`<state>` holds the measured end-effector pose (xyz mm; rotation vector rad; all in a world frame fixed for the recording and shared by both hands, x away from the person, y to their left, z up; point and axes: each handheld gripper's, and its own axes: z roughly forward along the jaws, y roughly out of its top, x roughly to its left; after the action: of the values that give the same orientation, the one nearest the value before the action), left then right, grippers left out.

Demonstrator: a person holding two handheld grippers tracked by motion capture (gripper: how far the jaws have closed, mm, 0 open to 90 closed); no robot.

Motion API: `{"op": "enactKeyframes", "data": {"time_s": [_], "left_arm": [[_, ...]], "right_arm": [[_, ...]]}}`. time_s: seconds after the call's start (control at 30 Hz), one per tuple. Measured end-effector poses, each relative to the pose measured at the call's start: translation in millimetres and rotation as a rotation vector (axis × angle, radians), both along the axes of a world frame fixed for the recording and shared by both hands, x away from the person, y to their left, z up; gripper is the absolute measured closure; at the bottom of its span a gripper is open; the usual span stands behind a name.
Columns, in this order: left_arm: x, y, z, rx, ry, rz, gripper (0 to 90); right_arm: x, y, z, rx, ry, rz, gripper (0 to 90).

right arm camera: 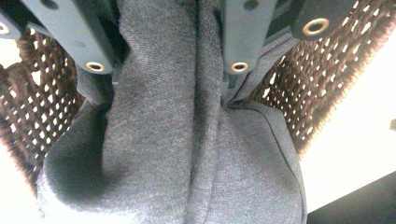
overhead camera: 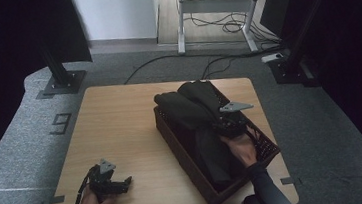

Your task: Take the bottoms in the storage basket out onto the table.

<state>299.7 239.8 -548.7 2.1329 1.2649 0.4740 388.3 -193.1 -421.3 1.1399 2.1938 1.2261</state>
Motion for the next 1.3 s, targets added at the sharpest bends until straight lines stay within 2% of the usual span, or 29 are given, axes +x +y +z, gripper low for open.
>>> {"op": "enactKeyframes", "data": {"time_s": [0.43, 1.3], "left_arm": [[0.0, 0.2, 0.2, 0.001, 0.002, -0.001, 0.0], [0.2, 2.5, 0.2, 0.0, 0.002, 0.004, 0.0]], "right_arm": [[-2.7, -6.5, 24.8, 0.042, -0.058, -0.02, 67.4], [-11.8, -16.8, 84.1, 0.065, -0.162, -0.03, 67.4]]}}
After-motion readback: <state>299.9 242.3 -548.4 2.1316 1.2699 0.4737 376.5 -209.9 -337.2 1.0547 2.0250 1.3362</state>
